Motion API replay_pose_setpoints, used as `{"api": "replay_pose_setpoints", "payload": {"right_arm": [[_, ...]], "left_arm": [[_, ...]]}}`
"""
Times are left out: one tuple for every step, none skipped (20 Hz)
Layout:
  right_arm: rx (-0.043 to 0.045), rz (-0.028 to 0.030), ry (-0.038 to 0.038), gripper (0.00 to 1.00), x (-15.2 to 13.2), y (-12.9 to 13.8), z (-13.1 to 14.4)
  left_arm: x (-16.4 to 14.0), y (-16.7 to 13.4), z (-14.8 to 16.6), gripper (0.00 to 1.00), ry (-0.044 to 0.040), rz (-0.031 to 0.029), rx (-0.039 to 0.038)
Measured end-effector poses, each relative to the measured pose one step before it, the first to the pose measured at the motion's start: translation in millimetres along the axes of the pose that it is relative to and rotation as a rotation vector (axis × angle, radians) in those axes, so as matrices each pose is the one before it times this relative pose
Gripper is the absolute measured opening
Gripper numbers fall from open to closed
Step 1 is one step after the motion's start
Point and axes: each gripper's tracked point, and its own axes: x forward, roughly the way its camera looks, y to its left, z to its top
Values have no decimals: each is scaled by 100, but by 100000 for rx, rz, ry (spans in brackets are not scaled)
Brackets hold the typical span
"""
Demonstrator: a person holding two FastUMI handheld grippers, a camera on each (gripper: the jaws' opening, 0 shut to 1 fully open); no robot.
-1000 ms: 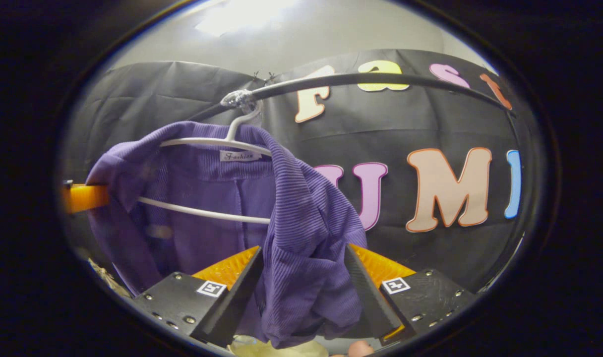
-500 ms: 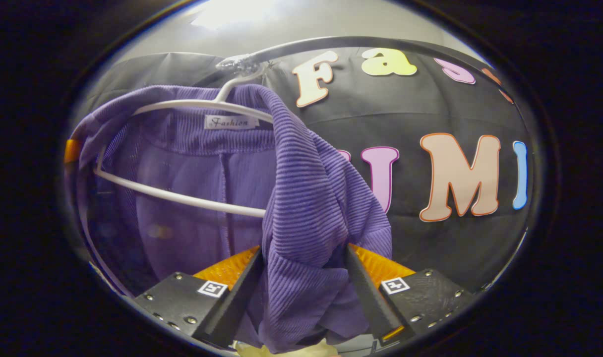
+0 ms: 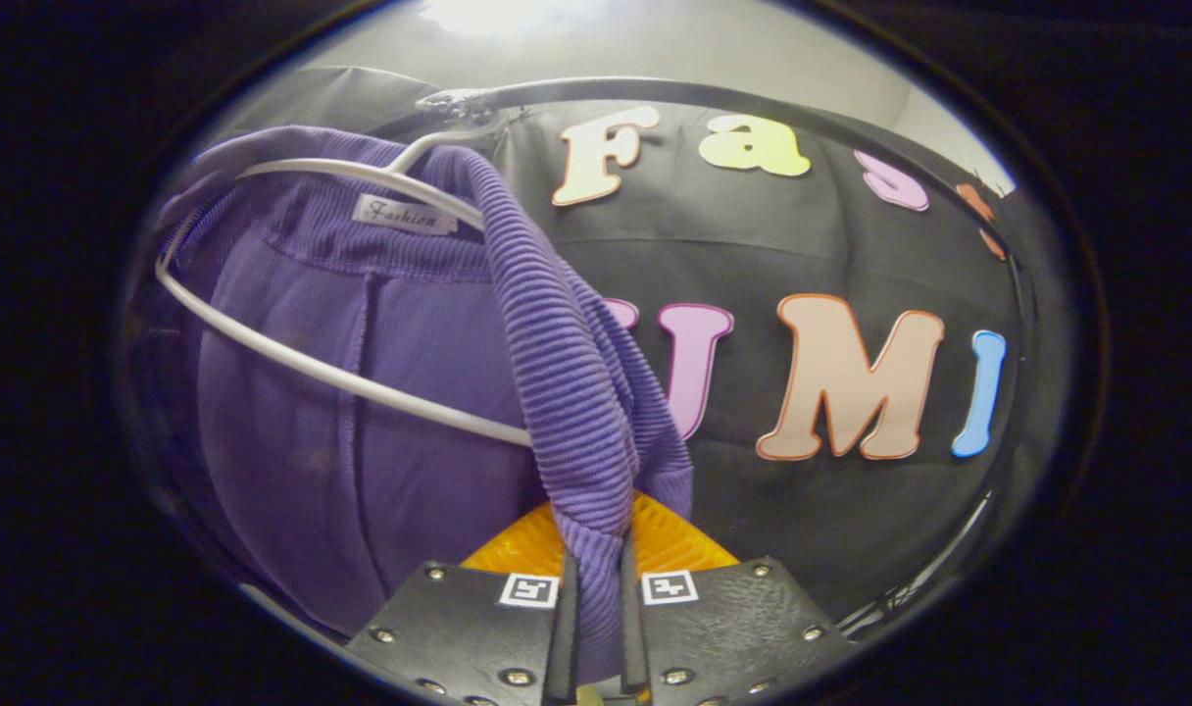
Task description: Grasp the clothes on the hanger with both hands and then place them into the laundry hamper below.
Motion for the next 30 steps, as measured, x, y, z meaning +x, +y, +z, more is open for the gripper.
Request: {"api": "replay_pose_setpoints", "payload": {"right_arm": [[-922,-3602,-1232,19,-93,-1096,507],[-1015,-2528,-1706,17,30,-808,519],[-1781,-2607,-2521,17,178,-849,804],[-1688,-1655,-1924,17,147,-628,501],[-1529,-1518,-1692,17,243,-655,549],[-666,-891,-1200,17,307,-481,328],[266,-912,-771,14,268,-458,347],[313,-452,-896,17,285,-225,457],[-447,-728,-1461,17,244,-378,541],[-1310,-835,-1552,17,310,-295,524],[-1628,-636,-1698,17,353,-247,477],[-1130,-75,-1414,17,392,-110,358],[-324,148,-753,17,365,-26,238],[-44,69,-528,17,327,6,200],[-58,-298,-811,17,287,-125,268],[97,-158,-897,16,225,-71,288],[44,-64,-541,16,200,55,241],[-40,163,-543,17,198,140,200],[-155,638,-455,15,216,231,203],[-391,797,-424,15,190,211,166],[-635,894,-750,17,142,298,254],[-610,617,-862,17,149,105,204],[-392,593,-886,18,153,181,238],[-499,372,-642,19,80,186,117],[-491,156,-297,17,114,230,149],[-120,335,-156,17,48,59,53],[115,248,-270,17,116,34,118],[-9,115,-256,17,147,35,18],[-299,189,-37,17,122,102,102],[-311,327,-165,17,26,6,97]], "left_arm": [[100,130,229,0,-381,354,-385],[179,173,235,0,-391,373,-348],[90,161,293,0,-684,531,-106],[201,180,376,0,-914,591,-62],[220,141,316,2,-1009,321,-171],[280,139,453,0,-1052,218,150],[150,212,135,0,-397,160,75],[140,34,12,2,-10,85,-216],[99,43,-6,0,-339,121,-118],[100,175,-143,0,143,430,165],[231,144,-155,0,-8,209,157],[266,123,-24,0,-27,260,196],[103,196,88,0,-359,324,192],[136,116,193,0,-579,203,202],[138,157,65,0,-645,247,629],[213,109,40,0,-241,267,674],[150,205,71,0,-400,393,284],[109,148,-30,2,-209,349,183],[257,272,-98,2,-150,658,286],[217,434,-136,2,112,955,381],[331,413,-123,0,18,801,163],[284,210,-182,2,136,596,-49],[181,166,-275,1,197,804,281],[242,231,-203,0,49,657,632],[-7,324,-368,0,366,494,922],[133,144,-220,0,30,323,744],[154,-7,-152,2,-47,331,606],[176,-4,-171,0,-197,225,643],[142,90,-304,0,-144,277,818],[153,36,-237,2,15,259,907]]}}
